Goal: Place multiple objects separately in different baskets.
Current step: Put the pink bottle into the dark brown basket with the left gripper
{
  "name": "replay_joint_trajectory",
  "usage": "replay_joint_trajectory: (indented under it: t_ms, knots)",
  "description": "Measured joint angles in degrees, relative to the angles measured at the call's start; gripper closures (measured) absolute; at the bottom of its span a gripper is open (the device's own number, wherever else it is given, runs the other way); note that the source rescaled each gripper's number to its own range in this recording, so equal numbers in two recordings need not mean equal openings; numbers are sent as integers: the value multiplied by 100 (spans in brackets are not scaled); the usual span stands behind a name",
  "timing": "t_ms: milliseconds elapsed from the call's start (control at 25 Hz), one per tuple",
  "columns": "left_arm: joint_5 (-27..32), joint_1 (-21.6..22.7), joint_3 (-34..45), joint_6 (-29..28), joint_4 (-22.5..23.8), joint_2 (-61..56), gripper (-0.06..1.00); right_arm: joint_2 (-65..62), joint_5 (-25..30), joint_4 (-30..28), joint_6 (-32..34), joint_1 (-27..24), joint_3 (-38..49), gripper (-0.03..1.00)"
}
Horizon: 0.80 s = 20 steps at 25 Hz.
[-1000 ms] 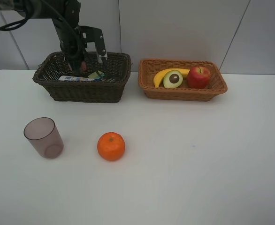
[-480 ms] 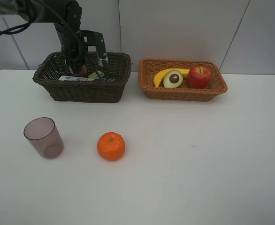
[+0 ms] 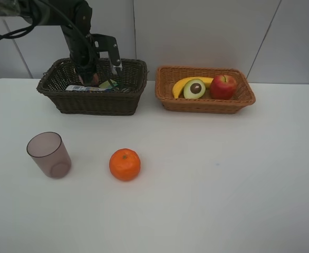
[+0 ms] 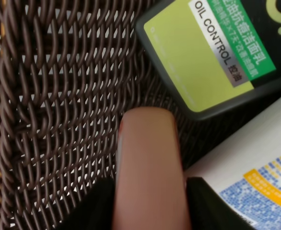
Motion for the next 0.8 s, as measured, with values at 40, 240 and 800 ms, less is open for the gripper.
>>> replay_joint_trajectory:
  t_ms: [40,240,800]
  knots:
    - [-5,0,0,-17,0,0,50,0,0,0,0,0,0,-1]
    - [-100,26,0,-393,-137,5,10,0,0,0,0,0,0,-1]
    - [-149,49,0,-516,-299,5,0,0,0,0,0,0,0,-1]
